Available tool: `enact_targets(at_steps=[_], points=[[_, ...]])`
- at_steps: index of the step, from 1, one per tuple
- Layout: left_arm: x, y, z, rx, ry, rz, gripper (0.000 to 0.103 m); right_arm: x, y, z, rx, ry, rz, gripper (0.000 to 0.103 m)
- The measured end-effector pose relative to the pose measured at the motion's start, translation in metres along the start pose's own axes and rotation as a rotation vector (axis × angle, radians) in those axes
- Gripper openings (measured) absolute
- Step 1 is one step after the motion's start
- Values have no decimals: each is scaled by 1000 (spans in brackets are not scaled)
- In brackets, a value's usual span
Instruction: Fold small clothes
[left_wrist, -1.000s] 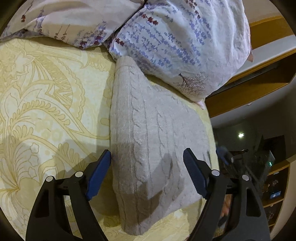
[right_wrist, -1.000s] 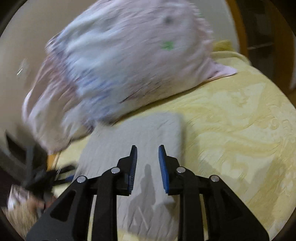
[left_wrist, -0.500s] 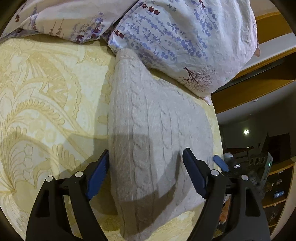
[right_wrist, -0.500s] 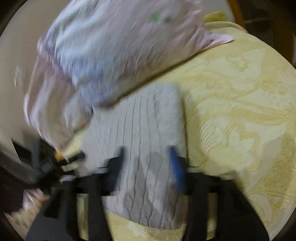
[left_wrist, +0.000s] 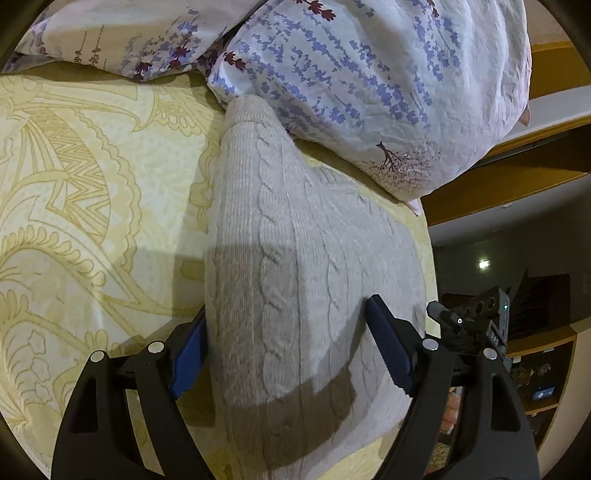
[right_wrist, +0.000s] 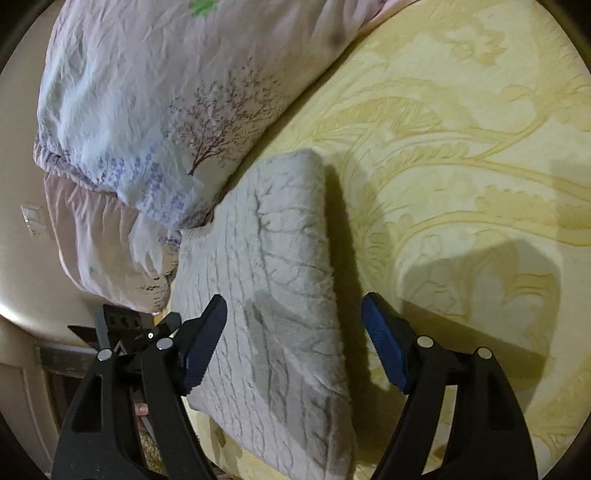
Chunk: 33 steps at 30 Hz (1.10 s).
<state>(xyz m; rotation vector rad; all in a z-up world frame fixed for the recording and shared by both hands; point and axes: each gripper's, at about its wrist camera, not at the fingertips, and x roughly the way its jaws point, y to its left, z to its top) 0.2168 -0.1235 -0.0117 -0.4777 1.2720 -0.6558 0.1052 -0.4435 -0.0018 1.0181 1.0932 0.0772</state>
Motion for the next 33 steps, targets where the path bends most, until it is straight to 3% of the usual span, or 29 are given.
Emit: enact_targets(at_steps=[7,10,13,15,17,23,33], points=[[2,-6,-1,38,-4,38,80,14,5,-2,-8,23,74,74],[3,-8,0,38,-9,41,79,20,6,-5,-4,31,89,64],[2,-5,0,18,-25,39,69,25,3,-7,13,34,94,49],[0,-2,-1,4,-39,25,61,26,0,-10,30,48,124,34],[-5,-1,-2,11,-48,3,46,23,1,-13,30,28,131,31],[-34,1,-2,37,-57,-60,39,16,38,-21,-41,7,165,27],[-128,48,-5,39,-120,-27,39,67,125,-59,-253,69,187,26]])
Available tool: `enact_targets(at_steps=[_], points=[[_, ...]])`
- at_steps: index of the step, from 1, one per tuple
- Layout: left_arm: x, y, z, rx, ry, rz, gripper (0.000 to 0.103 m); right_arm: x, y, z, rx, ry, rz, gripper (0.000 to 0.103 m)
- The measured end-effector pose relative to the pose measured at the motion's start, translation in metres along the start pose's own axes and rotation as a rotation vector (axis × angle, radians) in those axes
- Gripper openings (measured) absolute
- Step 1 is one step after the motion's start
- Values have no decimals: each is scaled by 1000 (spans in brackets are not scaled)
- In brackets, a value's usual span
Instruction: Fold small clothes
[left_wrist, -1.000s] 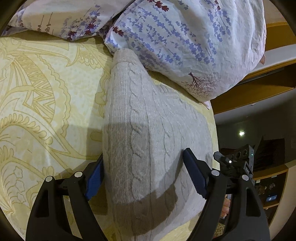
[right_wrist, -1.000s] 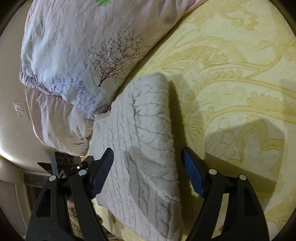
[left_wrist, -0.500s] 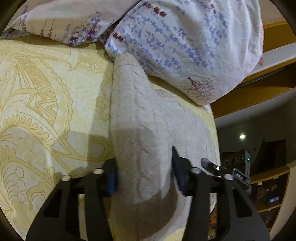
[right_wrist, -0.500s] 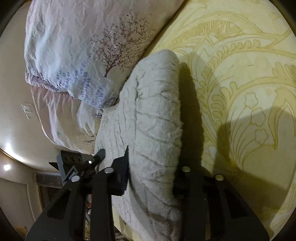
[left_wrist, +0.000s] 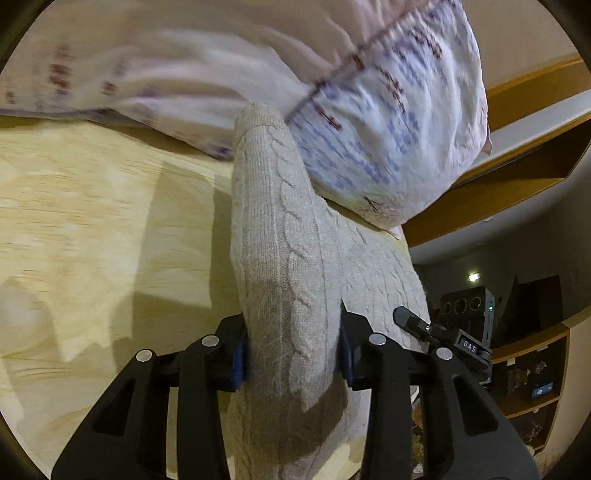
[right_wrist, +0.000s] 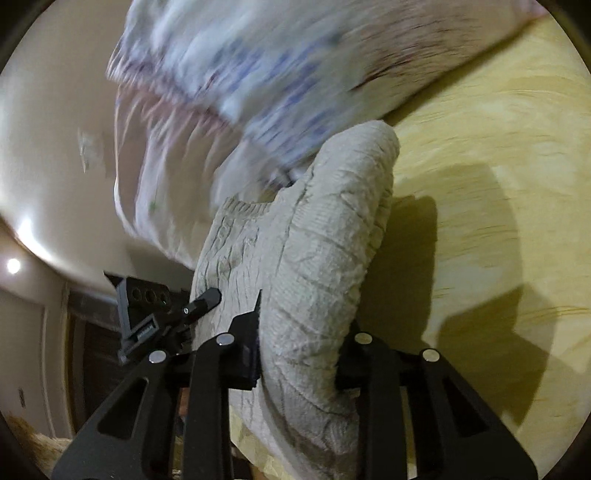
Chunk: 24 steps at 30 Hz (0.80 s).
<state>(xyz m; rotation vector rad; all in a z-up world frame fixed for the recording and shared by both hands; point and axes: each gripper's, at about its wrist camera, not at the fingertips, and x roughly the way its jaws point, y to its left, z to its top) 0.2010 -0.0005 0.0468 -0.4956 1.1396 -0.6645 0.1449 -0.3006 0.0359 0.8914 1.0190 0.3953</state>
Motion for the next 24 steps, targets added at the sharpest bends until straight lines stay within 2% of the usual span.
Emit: enact_targets(at_steps=[4,7,9,12,15,18,20,22,23,24], points=[[-10,29,-4,-22,-16,57,39,32,14,-8,-77,29,-92,26],[-2,54,-14,-60,-11,120,42,54,9,-11,-120,44,-218,26],[0,63,-19,-93,-52,109,47,55,5,-8,-107,42,-212,27],[3,60,-20,-83,-70,145,56,54,9,-6,-117,70,-236,33],[-7,48,-19,-13,-85,220,60,40,9,-8,-99,46,-236,38],[-26,26,-21,85,-155,306,68,21,5,-10,-77,-24,-238,39],[-35,9,-24,156,-195,329,75,12,3,-9,-64,-61,-237,39],[-35,-11,-30,242,-208,334,77,12,4,-5,-72,-71,-250,29],[-30,-21,-33,290,-202,336,79,13,4,-4,-80,-71,-259,20],[-21,-29,-34,322,-188,344,80,15,6,-3,-97,-73,-287,14]])
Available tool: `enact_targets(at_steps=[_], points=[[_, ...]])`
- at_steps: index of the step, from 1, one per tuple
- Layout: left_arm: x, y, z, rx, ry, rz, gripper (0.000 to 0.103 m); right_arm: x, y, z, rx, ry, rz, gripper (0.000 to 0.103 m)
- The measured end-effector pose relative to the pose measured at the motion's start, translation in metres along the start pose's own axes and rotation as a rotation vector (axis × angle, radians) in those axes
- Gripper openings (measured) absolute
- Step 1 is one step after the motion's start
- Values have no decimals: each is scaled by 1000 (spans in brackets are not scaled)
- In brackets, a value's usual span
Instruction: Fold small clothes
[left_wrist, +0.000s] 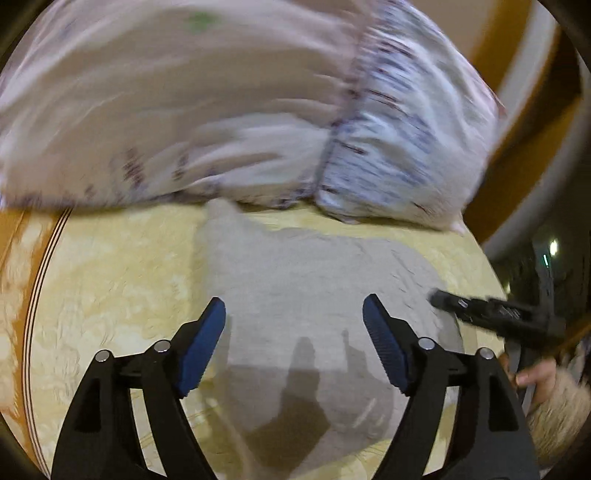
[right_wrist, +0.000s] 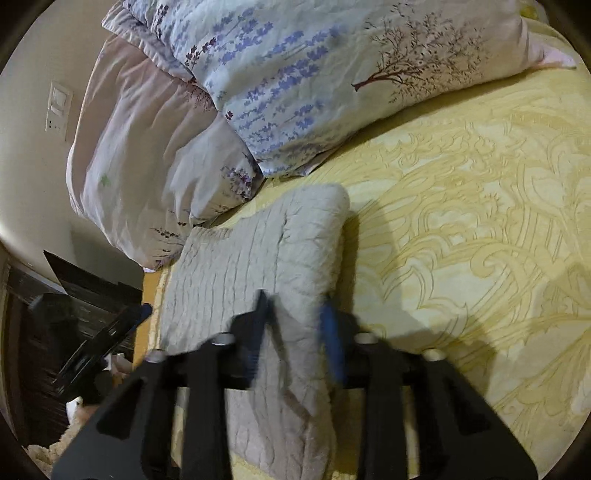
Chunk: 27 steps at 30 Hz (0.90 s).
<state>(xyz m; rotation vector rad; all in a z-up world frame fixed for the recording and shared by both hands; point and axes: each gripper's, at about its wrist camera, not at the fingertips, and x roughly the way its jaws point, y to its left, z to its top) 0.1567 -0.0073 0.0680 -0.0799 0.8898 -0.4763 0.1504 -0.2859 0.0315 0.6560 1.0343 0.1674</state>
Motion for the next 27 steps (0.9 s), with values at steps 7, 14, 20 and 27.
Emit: enact_targets(at_steps=[7,14,20,27], points=[[52,-11,-10,86,135,93,79,29,-4,14,-25,22,-185,9],[55,-18,-7,94,108,146,80,14,7,9,-94,-6,-236,28],[28,-14,-22,87,83,226,80,-23,38,-27,-274,-88,-166,30],[24,2,-38,33,105,227,81,3,39,-56,-332,25,-243,28]])
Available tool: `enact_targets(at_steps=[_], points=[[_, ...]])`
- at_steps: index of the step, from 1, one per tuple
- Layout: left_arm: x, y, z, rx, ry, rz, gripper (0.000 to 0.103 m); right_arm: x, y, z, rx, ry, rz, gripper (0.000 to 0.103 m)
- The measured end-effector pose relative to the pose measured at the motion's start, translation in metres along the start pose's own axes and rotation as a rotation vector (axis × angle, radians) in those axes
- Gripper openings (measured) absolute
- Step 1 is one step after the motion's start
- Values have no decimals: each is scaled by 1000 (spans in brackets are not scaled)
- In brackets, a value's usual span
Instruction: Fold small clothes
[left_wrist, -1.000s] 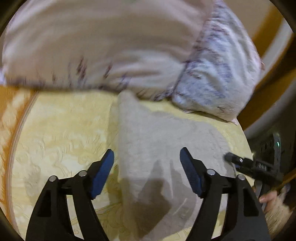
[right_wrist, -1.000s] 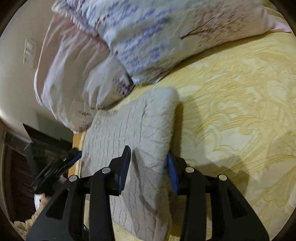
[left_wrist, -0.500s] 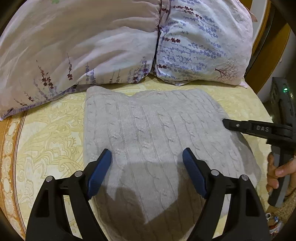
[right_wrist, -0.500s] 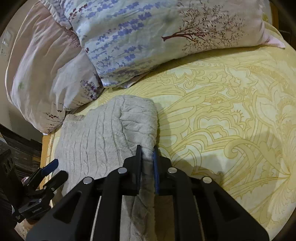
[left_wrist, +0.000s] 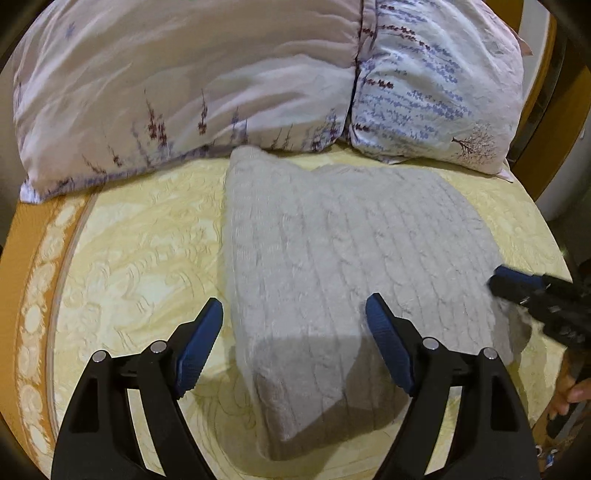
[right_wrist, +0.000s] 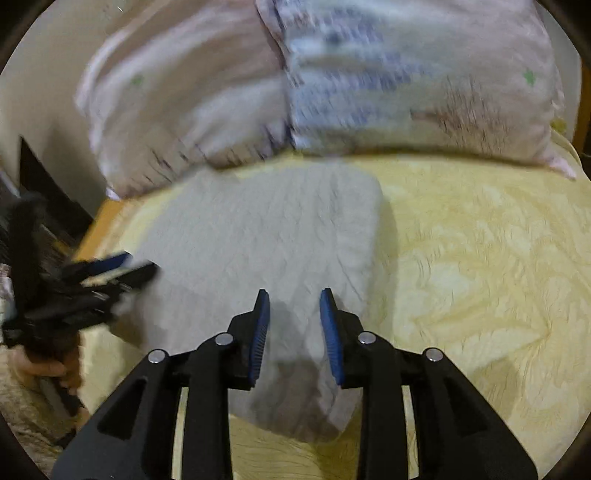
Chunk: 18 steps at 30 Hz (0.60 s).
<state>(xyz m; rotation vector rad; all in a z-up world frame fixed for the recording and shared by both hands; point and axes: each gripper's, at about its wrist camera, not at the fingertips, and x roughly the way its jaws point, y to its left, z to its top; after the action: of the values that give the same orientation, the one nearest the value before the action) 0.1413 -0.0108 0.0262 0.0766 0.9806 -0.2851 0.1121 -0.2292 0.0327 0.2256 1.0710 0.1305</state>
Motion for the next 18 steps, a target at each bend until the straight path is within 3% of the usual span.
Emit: enact_targets(at_steps=[5,7,9,10,18], points=[[13,10,1,-76,21,-40,87,5,0,6,19,0,-36,28],[-1,15,-2,-122,1,-73,87,-5,4,3,21,-29,-42,35],[-15,14,-9,-113,-29,-74,87,-19,7,-5,12,-83,-85,71],[-22,15,-15,-110,-40,-72,87,-29,8,-13,6,-121,-122,77],[-49,25,-70,-171,-24,-18,91,-54,17,-65,43,-162,-245,95]])
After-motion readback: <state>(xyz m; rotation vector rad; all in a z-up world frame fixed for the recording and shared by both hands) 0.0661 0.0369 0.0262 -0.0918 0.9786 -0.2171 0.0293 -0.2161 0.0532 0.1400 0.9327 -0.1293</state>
